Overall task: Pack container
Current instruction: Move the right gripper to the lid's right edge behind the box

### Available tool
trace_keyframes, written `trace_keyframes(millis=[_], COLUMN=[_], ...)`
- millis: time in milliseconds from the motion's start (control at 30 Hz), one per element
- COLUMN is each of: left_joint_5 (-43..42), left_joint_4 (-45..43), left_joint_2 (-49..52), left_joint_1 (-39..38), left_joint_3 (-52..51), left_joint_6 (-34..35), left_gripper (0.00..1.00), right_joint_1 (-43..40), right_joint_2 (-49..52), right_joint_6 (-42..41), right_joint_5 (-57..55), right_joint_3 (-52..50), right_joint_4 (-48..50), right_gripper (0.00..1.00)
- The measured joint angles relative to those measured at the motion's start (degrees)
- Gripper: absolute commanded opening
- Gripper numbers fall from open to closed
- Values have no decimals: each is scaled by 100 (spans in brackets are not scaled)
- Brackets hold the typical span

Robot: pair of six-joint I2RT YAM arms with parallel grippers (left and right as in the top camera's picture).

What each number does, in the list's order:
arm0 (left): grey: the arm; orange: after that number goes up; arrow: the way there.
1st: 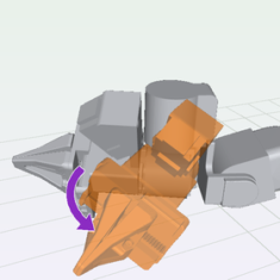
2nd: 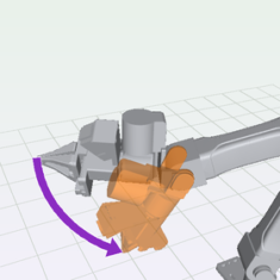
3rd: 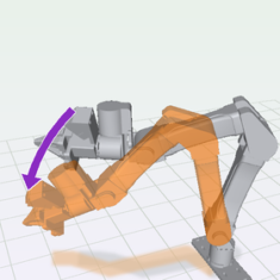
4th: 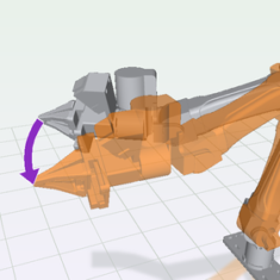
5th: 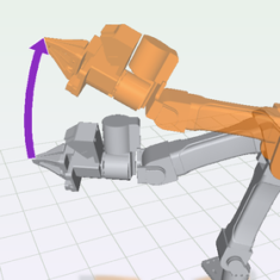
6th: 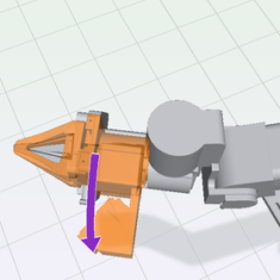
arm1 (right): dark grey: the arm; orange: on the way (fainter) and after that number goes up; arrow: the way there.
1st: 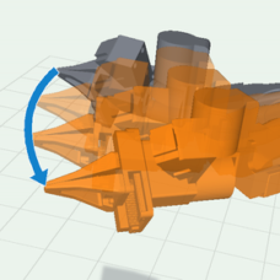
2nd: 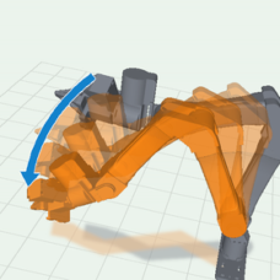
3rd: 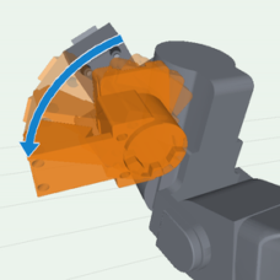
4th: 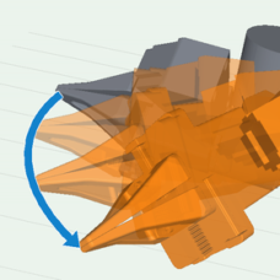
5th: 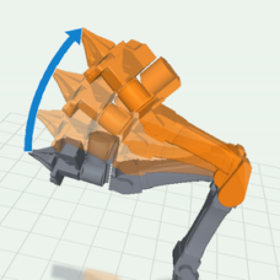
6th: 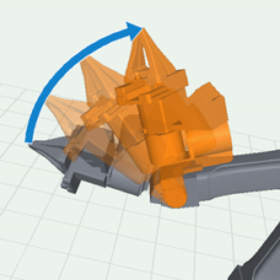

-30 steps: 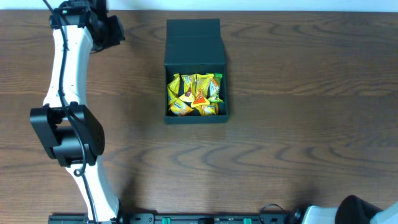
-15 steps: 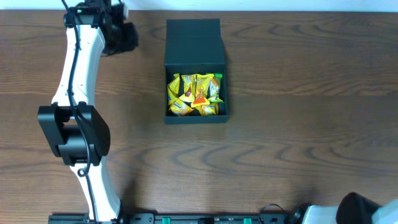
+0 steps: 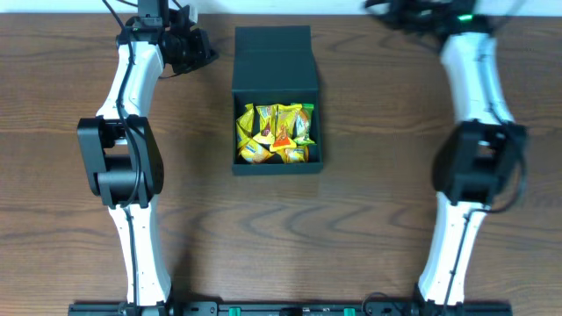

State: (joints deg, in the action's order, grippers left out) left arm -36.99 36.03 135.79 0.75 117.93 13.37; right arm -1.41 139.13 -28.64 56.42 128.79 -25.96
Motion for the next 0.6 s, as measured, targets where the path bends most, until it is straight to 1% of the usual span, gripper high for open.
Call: trace_keyframes(millis=[100,267,400,600], left_joint_5=[-37,13,-26,-48], left_joint_4=[166,363,365,376], left_joint_2=[0,0,15,201], left_joint_1=[0,0,0,-13], left_joint_3=[0,0,0,0], left_joint_6=[42,61,179,463], left_gripper=[5,5,6,5], right_joint_1=[367,411,382,321], right_joint_2=[284,743,1132,1268], right_joint_6=[-496,-776,-802,-560], right_joint_5=[315,603,669,682], right_joint_3=[13,37,37,39], right_joint_4=[308,271,-103,-754], right_gripper=[1,1,1,2])
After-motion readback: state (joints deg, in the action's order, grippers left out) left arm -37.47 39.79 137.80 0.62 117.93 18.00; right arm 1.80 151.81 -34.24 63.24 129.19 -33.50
